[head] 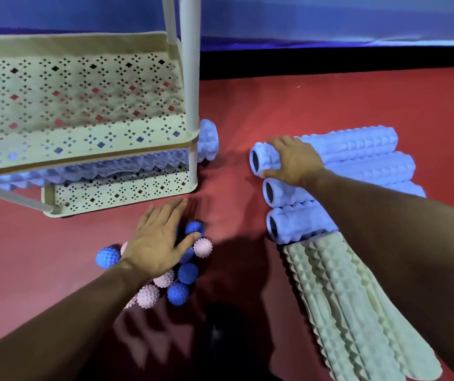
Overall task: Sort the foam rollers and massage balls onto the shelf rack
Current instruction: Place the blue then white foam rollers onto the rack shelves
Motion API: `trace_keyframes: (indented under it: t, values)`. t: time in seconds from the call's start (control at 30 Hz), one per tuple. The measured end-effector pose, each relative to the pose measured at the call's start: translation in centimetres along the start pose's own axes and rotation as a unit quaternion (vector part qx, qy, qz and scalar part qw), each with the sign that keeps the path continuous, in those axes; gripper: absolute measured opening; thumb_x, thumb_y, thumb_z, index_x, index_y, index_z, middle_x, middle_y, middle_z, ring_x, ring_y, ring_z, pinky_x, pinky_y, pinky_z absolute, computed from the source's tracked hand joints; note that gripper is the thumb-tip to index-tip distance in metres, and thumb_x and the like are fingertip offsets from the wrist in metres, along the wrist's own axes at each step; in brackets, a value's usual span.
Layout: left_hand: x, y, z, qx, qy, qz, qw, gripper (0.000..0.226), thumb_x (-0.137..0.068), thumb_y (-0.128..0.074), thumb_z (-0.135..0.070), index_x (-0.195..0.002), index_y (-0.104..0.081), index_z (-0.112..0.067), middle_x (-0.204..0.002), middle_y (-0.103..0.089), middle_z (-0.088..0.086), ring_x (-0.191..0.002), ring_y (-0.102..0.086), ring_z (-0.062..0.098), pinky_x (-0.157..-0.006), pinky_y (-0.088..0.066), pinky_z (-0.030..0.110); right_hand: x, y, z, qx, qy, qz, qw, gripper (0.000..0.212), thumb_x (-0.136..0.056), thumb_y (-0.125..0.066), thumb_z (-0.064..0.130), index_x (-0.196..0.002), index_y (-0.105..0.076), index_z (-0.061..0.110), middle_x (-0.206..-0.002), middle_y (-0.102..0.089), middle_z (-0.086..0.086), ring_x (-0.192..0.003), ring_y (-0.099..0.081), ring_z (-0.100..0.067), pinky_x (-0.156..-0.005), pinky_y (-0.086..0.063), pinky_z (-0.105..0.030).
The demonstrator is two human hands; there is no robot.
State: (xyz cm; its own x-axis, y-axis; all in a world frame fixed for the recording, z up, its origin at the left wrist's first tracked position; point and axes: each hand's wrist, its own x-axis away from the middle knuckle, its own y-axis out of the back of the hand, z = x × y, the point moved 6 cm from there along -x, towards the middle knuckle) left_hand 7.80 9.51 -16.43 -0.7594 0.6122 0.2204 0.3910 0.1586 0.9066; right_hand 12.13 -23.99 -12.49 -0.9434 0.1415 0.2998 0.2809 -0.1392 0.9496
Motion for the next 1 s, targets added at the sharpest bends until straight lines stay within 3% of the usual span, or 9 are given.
trace_keyframes:
  t: [0.17, 0.37, 0.53, 0.7, 0.83, 0.9, 1.0]
  values:
    - [-0.2, -0.8, 0.6, 0.034, 0.019, -0.008, 0.999, 0.085, -0.090, -0.029, -0.074, -0.154, -0.035, -0.018, -0.153, -0.041, -0.001, -0.139, -0.039, 0.022, -0.122, -0.021, 0.043, -3.9, -3.1, -0.1, 0.059, -0.010, 0.087, 0.994, 0.097, -0.069, -0.078, 0.062, -0.149, -0.034, 0.030, -0.148, -0.043, 0.004, -0.137, -0.039, -0.026, -0.114, -0.030, -0.047]
    - [-0.8, -1.0, 2.2, 0.047, 0.032, -0.001, 0.998, 0.086, -0.089, -0.029, -0.074, -0.156, -0.029, -0.021, -0.154, -0.037, -0.003, -0.140, -0.031, 0.019, -0.122, -0.015, 0.039, -5.2, -4.8, 0.3, 0.103, -0.011, 0.040, 0.994, 0.100, -0.061, -0.086, 0.054, -0.141, -0.034, 0.026, -0.142, -0.047, 0.006, -0.136, -0.038, -0.024, -0.115, -0.020, -0.054]
    - [-1.1, -0.7, 2.5, 0.042, 0.039, 0.007, 0.998, 0.086, -0.089, -0.028, -0.075, -0.157, -0.026, -0.023, -0.159, -0.032, -0.004, -0.140, -0.034, 0.023, -0.121, -0.022, 0.042, -5.5, -4.8, 0.8, 0.114, 0.023, 0.018, 0.993, 0.111, -0.059, -0.089, 0.054, -0.150, -0.032, 0.024, -0.144, -0.048, -0.001, -0.135, -0.043, -0.030, -0.116, -0.021, -0.051]
    - [-0.9, 0.6, 2.0, 0.034, 0.049, 0.004, 0.998, 0.088, -0.088, -0.025, -0.077, -0.157, -0.027, -0.022, -0.159, -0.030, -0.004, -0.141, -0.033, 0.022, -0.120, -0.021, 0.039, -3.6, -1.1, 1.5, 0.051, 0.031, -0.137, 0.989, 0.107, -0.064, -0.089, 0.047, -0.151, -0.037, 0.017, -0.148, -0.047, -0.005, -0.136, -0.042, -0.034, -0.114, -0.027, -0.052]
    - [0.4, 3.2, 0.2, 0.045, 0.063, 0.007, 0.997, 0.092, -0.086, -0.021, -0.079, -0.157, -0.027, -0.021, -0.160, -0.030, -0.004, -0.143, -0.032, 0.020, -0.120, -0.022, 0.037, -0.2, 5.4, 2.4, -0.034, 0.015, -0.266, 0.963, 0.104, -0.066, -0.084, 0.053, -0.150, -0.040, 0.010, -0.146, -0.049, -0.009, -0.134, -0.047, -0.036, -0.111, -0.035, -0.051]
    - [1.6, 5.5, -1.8, 0.074, 0.078, 0.005, 0.994, 0.095, -0.083, -0.019, -0.080, -0.157, -0.027, -0.020, -0.161, -0.029, -0.004, -0.145, -0.029, 0.018, -0.119, -0.018, 0.033, 2.7, 9.4, 3.6, -0.106, 0.002, -0.342, 0.934, 0.103, -0.066, -0.081, 0.055, -0.148, -0.042, 0.006, -0.144, -0.051, -0.011, -0.133, -0.049, -0.036, -0.111, -0.037, -0.050]
    - [3.8, 10.0, -5.4, 0.132, 0.101, -0.011, 0.986, 0.098, -0.080, -0.022, -0.082, -0.157, -0.026, -0.021, -0.162, -0.027, -0.003, -0.148, -0.025, 0.017, -0.120, -0.016, 0.030, 8.6, 15.9, 5.8, -0.256, -0.019, -0.440, 0.861, 0.100, -0.067, -0.085, 0.050, -0.146, -0.044, 0.005, -0.146, -0.051, -0.008, -0.136, -0.047, -0.028, -0.115, -0.035, -0.044]
